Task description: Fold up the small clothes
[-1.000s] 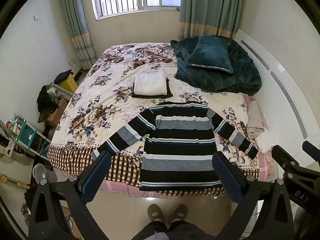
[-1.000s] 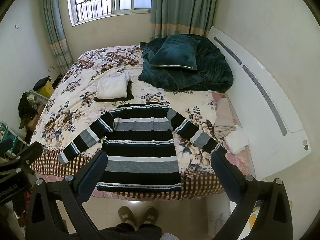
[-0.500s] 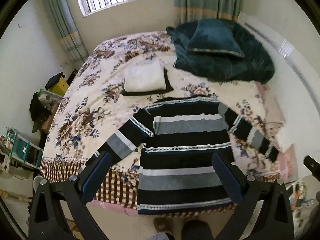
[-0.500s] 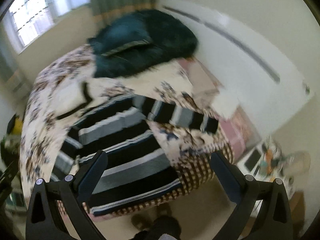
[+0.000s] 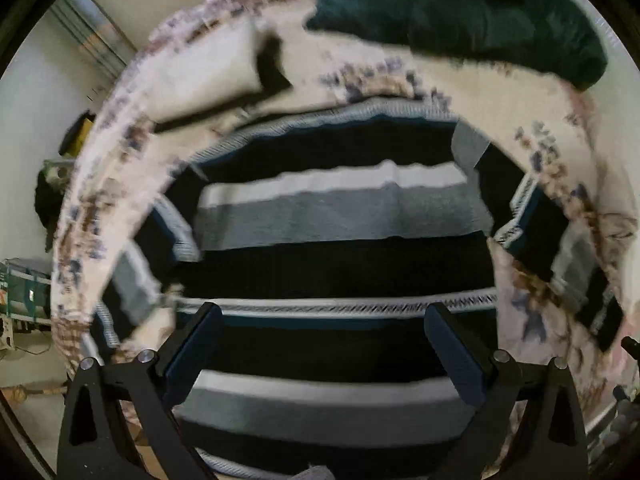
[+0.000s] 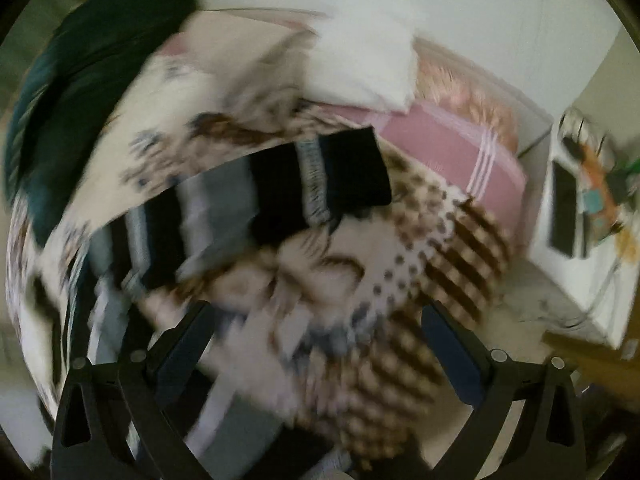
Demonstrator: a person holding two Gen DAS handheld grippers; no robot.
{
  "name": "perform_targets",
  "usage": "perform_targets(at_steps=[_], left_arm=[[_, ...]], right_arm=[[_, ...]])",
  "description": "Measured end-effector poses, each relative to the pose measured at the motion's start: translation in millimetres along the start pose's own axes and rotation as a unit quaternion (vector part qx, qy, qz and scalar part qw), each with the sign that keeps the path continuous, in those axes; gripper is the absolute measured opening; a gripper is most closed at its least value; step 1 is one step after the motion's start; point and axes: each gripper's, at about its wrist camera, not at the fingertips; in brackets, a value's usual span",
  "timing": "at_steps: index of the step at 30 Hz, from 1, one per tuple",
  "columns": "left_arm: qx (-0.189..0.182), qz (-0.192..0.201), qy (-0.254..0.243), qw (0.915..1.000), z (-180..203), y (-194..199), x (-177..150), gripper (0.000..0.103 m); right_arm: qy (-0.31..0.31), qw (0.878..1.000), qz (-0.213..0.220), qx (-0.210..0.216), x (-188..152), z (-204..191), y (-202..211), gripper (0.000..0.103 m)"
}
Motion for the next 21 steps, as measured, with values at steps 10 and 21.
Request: perform_targets(at_steps=[10,21], left_arm=[[0.015,-0.059,0.032,0.9976,34.7,-131.5,32.3,0.103],[-0.025,-0.031,0.063,0.9972,0.7,-144.4,45.2,0.103]], right_arm=[[-0.24,0.965,0.023,0.101,53.7,60.3,-129.5,0.085],[-0.116,0.984,0.105,0.083,76.4,-32.8,-85.4,0.008]])
Point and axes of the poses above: each gripper's, at about its wrist camera, not at the fingertips, and y roughly against the way its jaws point, z to its right, x to its top
